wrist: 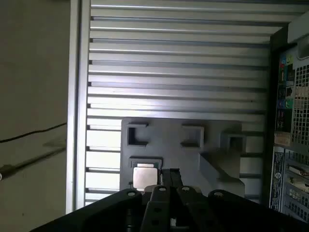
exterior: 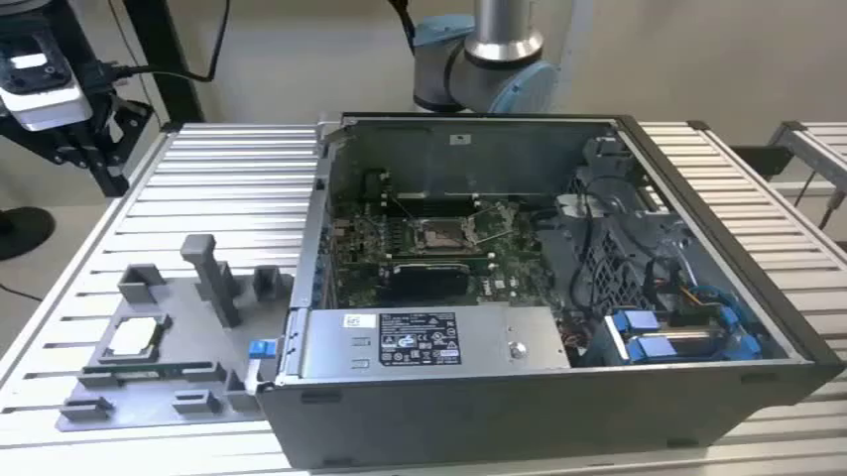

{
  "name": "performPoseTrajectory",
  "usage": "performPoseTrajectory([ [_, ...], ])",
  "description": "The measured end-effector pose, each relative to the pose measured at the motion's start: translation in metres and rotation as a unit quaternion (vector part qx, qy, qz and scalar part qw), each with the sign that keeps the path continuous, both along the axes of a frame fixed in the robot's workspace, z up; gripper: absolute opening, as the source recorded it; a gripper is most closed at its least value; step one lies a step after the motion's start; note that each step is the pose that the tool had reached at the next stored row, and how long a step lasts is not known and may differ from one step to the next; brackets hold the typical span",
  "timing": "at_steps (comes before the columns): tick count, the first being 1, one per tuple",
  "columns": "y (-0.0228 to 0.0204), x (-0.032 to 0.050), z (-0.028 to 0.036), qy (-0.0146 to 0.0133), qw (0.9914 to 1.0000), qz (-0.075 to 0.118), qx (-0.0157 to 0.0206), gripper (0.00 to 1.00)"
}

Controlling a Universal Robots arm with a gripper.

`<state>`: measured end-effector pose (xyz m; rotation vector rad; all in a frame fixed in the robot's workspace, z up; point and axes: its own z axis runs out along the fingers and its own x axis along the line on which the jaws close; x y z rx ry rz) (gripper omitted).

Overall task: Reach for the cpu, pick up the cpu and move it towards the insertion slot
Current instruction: 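Reach for the cpu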

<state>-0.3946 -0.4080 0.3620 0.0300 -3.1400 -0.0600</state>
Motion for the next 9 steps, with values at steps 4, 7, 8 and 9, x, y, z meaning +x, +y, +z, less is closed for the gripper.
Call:
performPoseTrajectory([
  [4, 0.0, 0.0, 0.0, 0.0, 1.0, 0.0, 0.0, 0.0],
  [7, 0.0, 0.0, 0.0, 0.0, 1.0, 0.0, 0.0, 0.0],
  [8, 0.0, 0.0, 0.0, 0.0, 1.0, 0.0, 0.0, 0.0],
  [9, 0.0, 0.0, 0.0, 0.0, 1.0, 0.0, 0.0, 0.0],
])
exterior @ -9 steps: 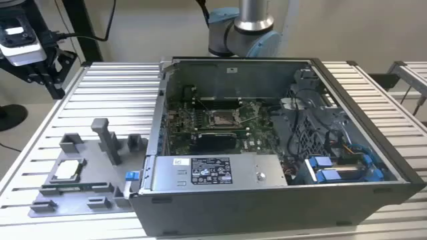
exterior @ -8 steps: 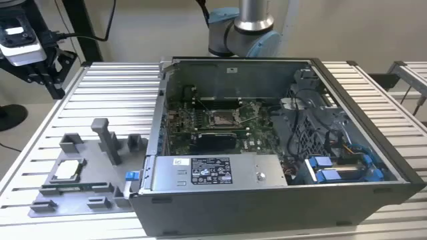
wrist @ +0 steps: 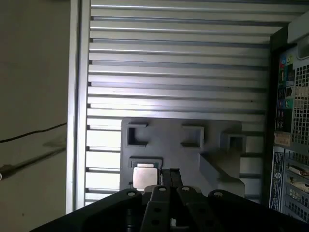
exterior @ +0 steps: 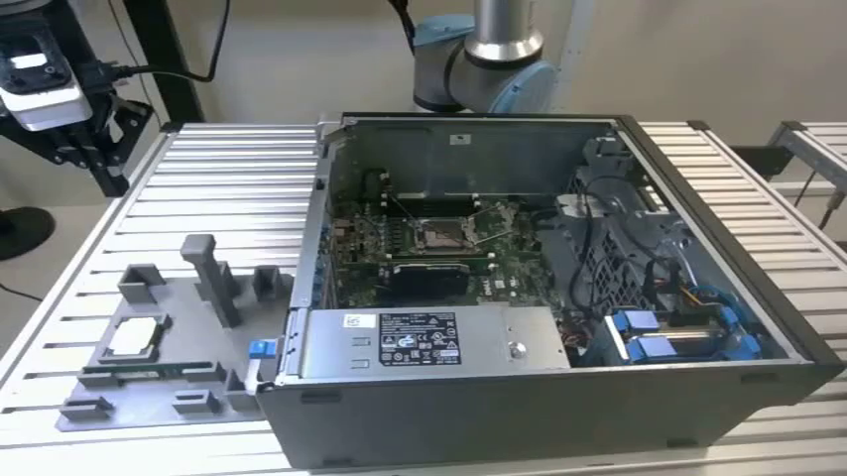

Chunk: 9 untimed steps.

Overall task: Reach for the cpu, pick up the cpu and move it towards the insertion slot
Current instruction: 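Reach for the cpu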

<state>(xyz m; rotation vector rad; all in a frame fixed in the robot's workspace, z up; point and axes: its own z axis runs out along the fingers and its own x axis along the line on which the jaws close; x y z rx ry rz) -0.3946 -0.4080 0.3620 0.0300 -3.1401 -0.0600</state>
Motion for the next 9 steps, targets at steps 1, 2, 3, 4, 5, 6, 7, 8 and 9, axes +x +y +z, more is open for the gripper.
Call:
performPoseTrajectory([
  [1, 0.0, 0.0, 0.0, 0.0, 1.0, 0.0, 0.0, 0.0],
  [2, 0.0, 0.0, 0.0, 0.0, 1.0, 0.0, 0.0, 0.0],
  [3, 0.0, 0.0, 0.0, 0.0, 1.0, 0.0, 0.0, 0.0],
  [4, 0.0, 0.0, 0.0001, 0.0001, 1.0, 0.0, -0.0001, 0.0],
  [5, -0.0003, -0.0004, 0.0002, 0.0002, 1.0, 0.0, -0.0001, 0.0],
  [6, -0.0011, -0.0011, 0.0001, 0.0001, 1.0, 0.0, 0.0, 0.0],
  [7, -0.0026, -0.0021, 0.0, 0.0, 1.0, 0.0, 0.0, 0.0],
  [8, -0.0044, -0.0033, -0.0002, 0.0, 1.0, 0.0, 0.0, 0.0],
  [9, -0.0066, -0.0045, -0.0003, 0.0, 1.0, 0.0, 0.0, 0.0],
])
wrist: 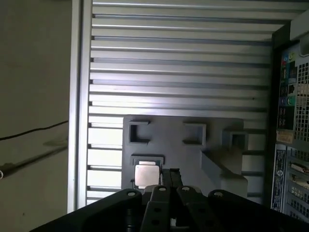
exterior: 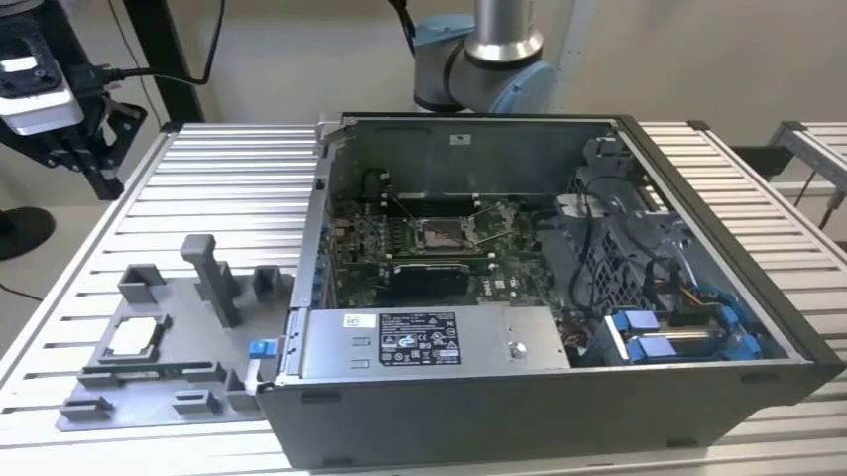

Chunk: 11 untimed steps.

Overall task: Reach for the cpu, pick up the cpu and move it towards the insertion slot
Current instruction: 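Reach for the cpu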

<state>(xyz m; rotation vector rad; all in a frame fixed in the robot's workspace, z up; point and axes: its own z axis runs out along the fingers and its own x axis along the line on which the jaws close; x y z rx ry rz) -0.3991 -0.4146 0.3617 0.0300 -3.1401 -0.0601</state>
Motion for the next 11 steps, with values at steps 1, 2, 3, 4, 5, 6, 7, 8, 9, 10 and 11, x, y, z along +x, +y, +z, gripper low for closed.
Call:
performPoseTrajectory([
  [1, -0.0026, -0.0012, -0.0001, 0.0, 1.0, 0.0, 0.0, 0.0],
  [2, -0.0056, -0.0026, -0.0002, 0.0, 1.0, 0.0, 0.0, 0.0],
  [3, -0.0088, -0.0038, -0.0003, 0.0001, 1.0, 0.0, 0.0, 0.0],
  [4, -0.0123, -0.005, -0.0005, 0.0, 1.0, 0.0, 0.0, 0.0],
  [5, -0.0158, -0.006, -0.0006, 0.0, 1.0, 0.0, 0.0, 0.0],
  [6, -0.0193, -0.0071, -0.0008, 0.0, 1.0, 0.0, 0.0, 0.0],
  [7, -0.0224, -0.0083, -0.001, 0.0, 1.0, 0.0, 0.0, 0.0],
  [8, -0.0252, -0.0095, -0.0012, 0.0, 1.0, 0.0, 0.0, 0.0],
  [9, -0.0281, -0.0108, -0.0014, 0.0, 1.0, 0.0, 0.0, 0.0],
  [10, -0.0307, -0.0119, -0.0017, 0.0, 1.0, 0.0, 0.0, 0.0],
  [11, -0.0329, -0.0129, -0.0019, 0.0001, 1.0, 0.0, 0.0, 0.0],
])
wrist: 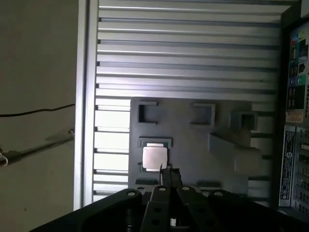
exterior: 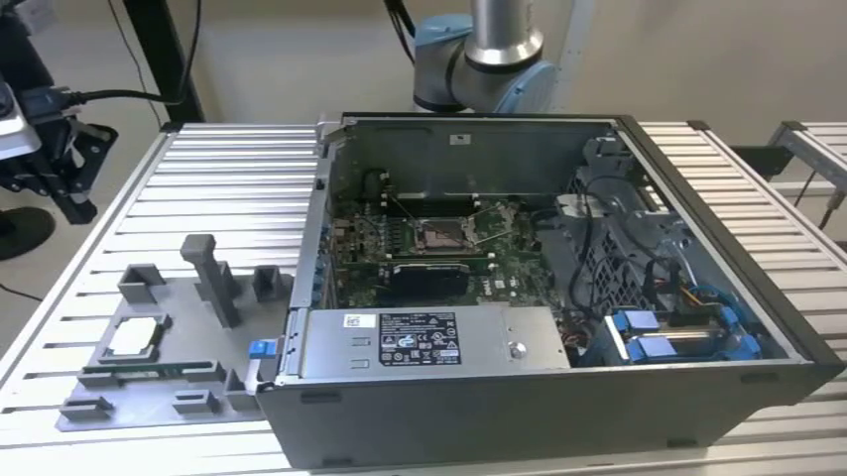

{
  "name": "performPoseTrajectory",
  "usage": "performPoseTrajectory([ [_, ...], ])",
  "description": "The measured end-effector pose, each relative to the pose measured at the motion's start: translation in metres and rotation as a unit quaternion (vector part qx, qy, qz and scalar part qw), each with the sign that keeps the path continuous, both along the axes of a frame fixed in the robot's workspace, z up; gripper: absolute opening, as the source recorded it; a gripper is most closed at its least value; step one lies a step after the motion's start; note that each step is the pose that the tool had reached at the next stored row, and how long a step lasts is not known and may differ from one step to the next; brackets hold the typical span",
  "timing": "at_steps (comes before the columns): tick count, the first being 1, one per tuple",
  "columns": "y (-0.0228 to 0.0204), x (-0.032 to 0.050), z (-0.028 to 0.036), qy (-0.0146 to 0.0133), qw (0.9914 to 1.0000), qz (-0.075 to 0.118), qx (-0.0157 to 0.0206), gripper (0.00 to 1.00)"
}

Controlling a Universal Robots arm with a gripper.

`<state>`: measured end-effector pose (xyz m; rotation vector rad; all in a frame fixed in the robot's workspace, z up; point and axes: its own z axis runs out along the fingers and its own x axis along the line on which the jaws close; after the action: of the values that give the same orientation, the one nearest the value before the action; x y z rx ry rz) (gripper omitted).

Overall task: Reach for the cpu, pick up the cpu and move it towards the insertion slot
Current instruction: 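Reach for the cpu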

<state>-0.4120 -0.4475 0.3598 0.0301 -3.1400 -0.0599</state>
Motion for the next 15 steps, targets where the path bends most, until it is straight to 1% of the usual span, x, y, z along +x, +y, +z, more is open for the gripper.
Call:
performPoseTrajectory([
  [3, -0.0053, -0.0027, -0.0009, 0.0, 1.0, 0.0, 0.0001, 0.0],
  [4, -0.0061, -0.0031, -0.0011, 0.0, 1.0, 0.0, 0.0, 0.0],
  [12, -0.0061, -0.0032, -0.0013, 0.0, 1.0, 0.0, 0.0, 0.0],
  [13, -0.0061, -0.0032, -0.0013, 0.0, 1.0, 0.0, 0.0, 1.0],
  [15, -0.0061, -0.0032, -0.0013, 0.0, 1.0, 0.0, 0.0, 1.0],
])
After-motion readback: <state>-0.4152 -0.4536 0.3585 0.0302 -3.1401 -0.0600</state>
